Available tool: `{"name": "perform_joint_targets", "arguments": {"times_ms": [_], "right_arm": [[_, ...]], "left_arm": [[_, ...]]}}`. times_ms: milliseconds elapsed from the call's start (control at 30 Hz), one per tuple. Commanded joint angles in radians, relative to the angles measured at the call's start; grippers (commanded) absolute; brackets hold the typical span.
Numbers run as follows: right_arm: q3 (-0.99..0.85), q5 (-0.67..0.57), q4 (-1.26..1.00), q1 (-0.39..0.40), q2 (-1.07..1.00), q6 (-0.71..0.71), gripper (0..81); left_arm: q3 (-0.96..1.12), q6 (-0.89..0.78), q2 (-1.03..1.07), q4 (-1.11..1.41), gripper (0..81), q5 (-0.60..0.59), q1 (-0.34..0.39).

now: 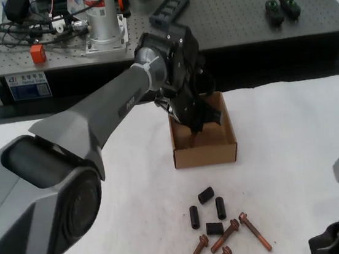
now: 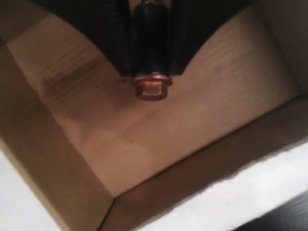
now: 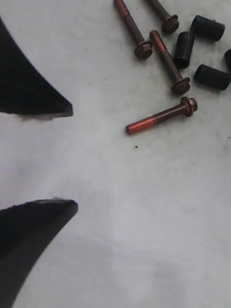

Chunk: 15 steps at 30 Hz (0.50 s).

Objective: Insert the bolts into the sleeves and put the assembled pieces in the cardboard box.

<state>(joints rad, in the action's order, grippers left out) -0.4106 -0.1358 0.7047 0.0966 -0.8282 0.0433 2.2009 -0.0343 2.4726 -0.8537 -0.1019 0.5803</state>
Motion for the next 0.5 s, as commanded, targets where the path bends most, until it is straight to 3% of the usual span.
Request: {"name": "perform_joint_targets", "arguments": {"times_ms": [0, 67, 267, 367, 467], "right_arm": [[-0.042, 0.002, 0.008, -0.001, -0.044, -0.033, 39.1], [-0.090, 0.005, 0.020, 0.005, -0.128, -0.070, 39.1], [-0.230, 0.059, -0.002, 0.101, -0.389, -0.163, 39.1], [-0.289, 0.061, -0.032, 0.155, -0.511, -0.191, 39.1], [-0.345, 0.147, -0.055, 0.200, -0.630, -0.204, 39.1]], "left_arm": [[0.021, 0.020, -0.012, -0.007, 0.0, 0.003, 0.002], [0.021, 0.020, -0.012, -0.013, 4.2, -0.008, 0.002], [0.021, 0.020, -0.012, -0.029, 31.4, -0.014, 0.002], [0.021, 0.020, -0.041, -0.057, 31.4, -0.014, 0.002], [0.021, 0.034, -0.109, -0.147, 27.9, 0.000, 0.002]]}}
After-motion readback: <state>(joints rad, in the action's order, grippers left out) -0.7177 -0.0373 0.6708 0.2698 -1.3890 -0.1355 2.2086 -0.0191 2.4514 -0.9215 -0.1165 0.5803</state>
